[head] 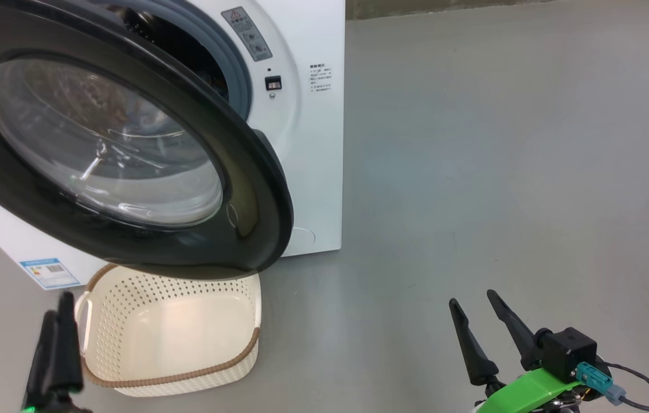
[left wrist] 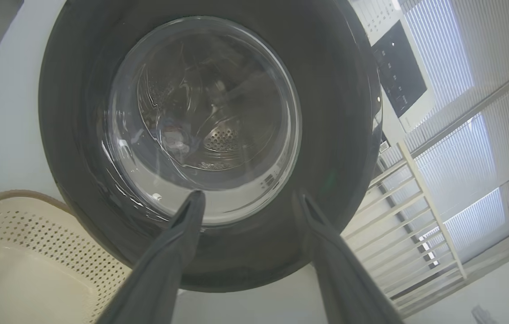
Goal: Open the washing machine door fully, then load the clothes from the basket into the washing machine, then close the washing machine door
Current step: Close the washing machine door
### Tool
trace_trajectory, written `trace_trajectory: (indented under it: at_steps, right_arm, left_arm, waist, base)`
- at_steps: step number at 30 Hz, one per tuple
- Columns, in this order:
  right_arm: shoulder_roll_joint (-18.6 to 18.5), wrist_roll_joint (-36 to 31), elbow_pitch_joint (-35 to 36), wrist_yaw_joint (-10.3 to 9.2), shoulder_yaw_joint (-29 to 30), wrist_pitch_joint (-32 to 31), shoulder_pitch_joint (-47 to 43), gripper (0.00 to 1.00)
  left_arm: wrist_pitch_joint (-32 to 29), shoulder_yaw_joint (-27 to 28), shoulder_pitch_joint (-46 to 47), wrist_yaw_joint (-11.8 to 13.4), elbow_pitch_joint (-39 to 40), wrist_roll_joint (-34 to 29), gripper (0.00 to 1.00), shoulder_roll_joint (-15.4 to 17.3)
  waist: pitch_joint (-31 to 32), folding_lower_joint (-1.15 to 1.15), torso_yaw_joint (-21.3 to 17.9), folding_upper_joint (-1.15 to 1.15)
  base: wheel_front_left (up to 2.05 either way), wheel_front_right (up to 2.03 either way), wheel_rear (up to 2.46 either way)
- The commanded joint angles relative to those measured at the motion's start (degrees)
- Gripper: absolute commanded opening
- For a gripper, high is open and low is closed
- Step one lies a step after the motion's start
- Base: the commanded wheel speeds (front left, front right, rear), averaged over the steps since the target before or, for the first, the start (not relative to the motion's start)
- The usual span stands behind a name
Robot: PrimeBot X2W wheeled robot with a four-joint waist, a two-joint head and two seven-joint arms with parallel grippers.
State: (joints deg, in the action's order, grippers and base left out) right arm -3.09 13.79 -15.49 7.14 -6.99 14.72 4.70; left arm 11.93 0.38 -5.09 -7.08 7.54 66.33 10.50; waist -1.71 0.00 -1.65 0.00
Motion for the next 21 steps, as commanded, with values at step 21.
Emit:
trace_trajectory:
  at_steps: [21]
  right_arm:
    - [0.22,0.12,2.08,0.35,-1.71,0.28,0.16,1.0]
  left_arm:
    - [3.06,3.46,-2.69,-0.41,-2.93,-46.74,1.0,-0.49]
  waist:
    - [0.24,0.0,-0.25,0.0]
  base:
    - [0.0,0.0,0.0]
